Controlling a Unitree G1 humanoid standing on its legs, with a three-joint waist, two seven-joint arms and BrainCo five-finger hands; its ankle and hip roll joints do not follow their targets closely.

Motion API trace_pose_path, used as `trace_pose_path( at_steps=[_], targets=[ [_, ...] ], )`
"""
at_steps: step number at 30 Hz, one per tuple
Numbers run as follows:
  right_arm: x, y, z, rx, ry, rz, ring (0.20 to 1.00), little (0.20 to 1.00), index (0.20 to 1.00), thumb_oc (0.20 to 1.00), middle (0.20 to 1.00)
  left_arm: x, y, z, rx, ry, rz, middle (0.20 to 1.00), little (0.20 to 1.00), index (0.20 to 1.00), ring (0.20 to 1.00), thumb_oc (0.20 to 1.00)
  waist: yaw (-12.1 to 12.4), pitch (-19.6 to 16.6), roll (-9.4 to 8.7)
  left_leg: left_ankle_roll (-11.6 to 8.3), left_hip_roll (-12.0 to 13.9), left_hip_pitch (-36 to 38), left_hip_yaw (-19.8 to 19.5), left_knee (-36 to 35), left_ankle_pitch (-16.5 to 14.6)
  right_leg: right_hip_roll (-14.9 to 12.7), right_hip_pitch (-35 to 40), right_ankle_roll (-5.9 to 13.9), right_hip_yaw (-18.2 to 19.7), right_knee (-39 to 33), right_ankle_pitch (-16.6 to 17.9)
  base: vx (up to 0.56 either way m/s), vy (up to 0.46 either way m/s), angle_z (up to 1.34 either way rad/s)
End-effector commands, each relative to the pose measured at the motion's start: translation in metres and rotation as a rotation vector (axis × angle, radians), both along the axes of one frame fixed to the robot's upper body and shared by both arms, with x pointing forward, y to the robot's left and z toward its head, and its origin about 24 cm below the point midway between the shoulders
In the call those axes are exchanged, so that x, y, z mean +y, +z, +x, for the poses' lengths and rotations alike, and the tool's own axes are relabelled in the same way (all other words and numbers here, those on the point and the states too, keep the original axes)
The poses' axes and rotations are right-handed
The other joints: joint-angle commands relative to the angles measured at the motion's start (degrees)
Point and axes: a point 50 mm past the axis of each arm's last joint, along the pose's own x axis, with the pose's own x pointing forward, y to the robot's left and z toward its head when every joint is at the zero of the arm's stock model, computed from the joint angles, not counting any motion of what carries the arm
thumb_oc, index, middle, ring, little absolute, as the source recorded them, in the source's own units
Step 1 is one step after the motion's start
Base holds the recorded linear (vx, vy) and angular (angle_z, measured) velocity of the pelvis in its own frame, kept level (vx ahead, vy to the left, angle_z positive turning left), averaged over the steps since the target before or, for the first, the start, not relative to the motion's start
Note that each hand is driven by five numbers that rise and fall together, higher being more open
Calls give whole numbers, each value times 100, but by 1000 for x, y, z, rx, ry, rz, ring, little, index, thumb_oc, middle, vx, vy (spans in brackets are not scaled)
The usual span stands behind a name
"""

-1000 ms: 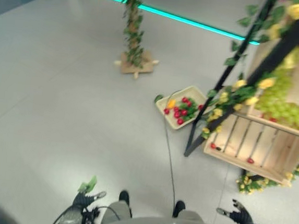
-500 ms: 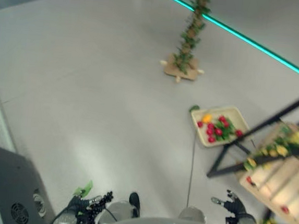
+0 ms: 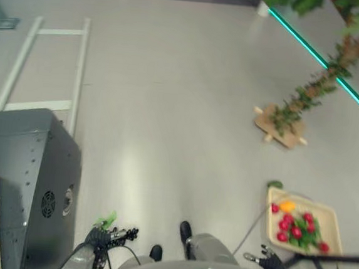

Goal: Pick up the fruits from the basket on one side to the basket on the other side

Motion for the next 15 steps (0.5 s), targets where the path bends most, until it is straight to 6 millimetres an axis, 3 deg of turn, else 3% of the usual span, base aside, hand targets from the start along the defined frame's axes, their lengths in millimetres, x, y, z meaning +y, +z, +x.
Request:
trace_pose_path(
  at_steps=[1, 3, 11, 12, 14, 15],
  targets=[
    [-13, 13, 34, -123, 3, -28, 1000, 1000, 1000, 1000, 1000, 5, 5, 13, -50, 0, 16, 1000, 1000, 1000, 1000, 1000, 39, 128, 209, -368, -72, -222, -213, 364, -195, -8, 242, 478, -312, 142, -417, 51, -207, 56],
    [-16, 14, 32, -120, 1, -41, 1000, 1000, 1000, 1000, 1000, 2, 5, 14, -53, -9, 11, 1000, 1000, 1000, 1000, 1000, 114, 93, 214, -466, -9, -321, -255, 437, -194, -91, 382, 465, -646, -31, -461, 25, -200, 87],
    [-31, 21, 34, -144, -14, -97, 1000, 1000, 1000, 1000, 1000, -2, 7, 24, -90, -23, 20, 1000, 1000, 1000, 1000, 1000, 216, 183, 223, -752, 150, -738, -405, 570, 48, -195, 753, 335, -1409, -398, -611, -66, -171, 94],
    [-32, 22, 35, -151, -17, -103, 1000, 1000, 1000, 1000, 1000, -3, 8, 28, -99, -31, 26, 1000, 1000, 1000, 1000, 1000, 173, 234, 248, -775, 233, -858, -131, 505, 166, -235, 771, 347, -1548, -427, -631, -190, -51, 103],
    [-35, 24, 39, -172, -32, -117, 1000, 1000, 1000, 1000, 1000, -5, 11, 37, -127, -36, 31, 1000, 1000, 1000, 1000, 1000, 79, 365, 286, -818, 517, -1322, 1150, 576, 390, -357, 715, 428, -1802, -488, -584, -214, -12, 130],
    [-35, 24, 40, -173, -35, -119, 1000, 1000, 1000, 1000, 1000, -5, 12, 40, -132, -39, 34, 1000, 1000, 1000, 1000, 1000, 61, 377, 284, -835, 625, -1358, 1511, 636, 358, -405, 696, 440, -1859, -503, -543, -147, -24, 147]
  ],
)
